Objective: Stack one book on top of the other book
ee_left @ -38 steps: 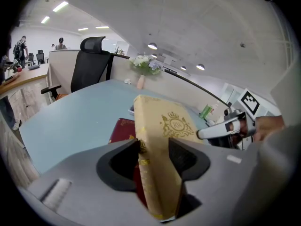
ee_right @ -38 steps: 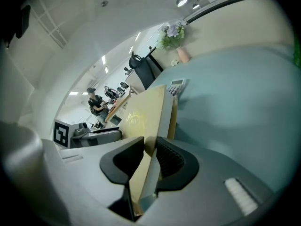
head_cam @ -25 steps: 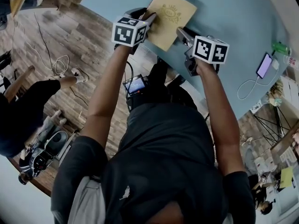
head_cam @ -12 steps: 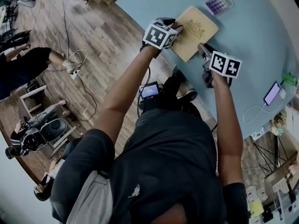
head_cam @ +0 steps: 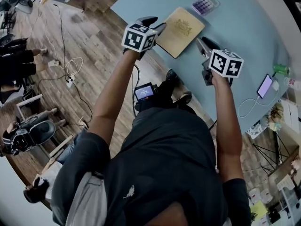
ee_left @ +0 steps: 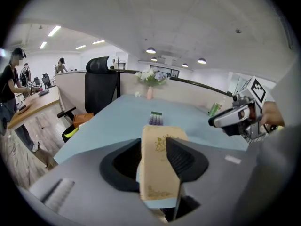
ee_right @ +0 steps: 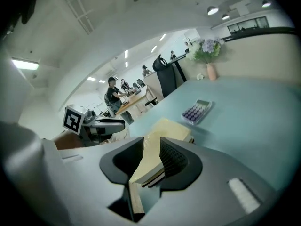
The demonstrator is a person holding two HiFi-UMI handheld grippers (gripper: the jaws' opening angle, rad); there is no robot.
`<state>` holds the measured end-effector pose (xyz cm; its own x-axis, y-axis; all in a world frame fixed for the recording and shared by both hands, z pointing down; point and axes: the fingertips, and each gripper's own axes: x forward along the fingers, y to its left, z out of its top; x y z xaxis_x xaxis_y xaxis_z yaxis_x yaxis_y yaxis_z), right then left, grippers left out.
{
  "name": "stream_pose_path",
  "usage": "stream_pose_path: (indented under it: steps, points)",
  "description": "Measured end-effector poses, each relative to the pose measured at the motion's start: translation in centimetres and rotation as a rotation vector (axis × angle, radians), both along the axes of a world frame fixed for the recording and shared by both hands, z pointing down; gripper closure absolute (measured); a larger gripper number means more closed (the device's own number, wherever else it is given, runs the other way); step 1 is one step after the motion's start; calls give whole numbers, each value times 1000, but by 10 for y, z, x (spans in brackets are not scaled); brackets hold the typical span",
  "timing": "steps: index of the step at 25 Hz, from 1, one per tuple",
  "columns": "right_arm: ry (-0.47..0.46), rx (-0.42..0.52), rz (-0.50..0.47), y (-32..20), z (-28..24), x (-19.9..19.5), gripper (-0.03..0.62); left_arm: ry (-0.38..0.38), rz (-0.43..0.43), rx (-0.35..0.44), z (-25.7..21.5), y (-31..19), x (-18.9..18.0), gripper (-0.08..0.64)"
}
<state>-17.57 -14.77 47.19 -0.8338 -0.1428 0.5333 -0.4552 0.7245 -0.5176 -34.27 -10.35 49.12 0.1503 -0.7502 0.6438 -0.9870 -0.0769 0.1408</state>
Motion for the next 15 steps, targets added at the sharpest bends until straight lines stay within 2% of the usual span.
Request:
stream_pose_path:
  steps: [6, 11, 15]
  points:
    - [-155, 160, 18, -7, -93, 38, 503, -24, -4, 132, -71, 9, 15, 342]
    - [-280, 305, -2, 10, -172, 68, 503, -62, 42, 234, -131, 23, 44, 342]
    - [-298, 444, -33, 35, -224, 90, 505, -85, 83, 315, -176, 39, 72, 342]
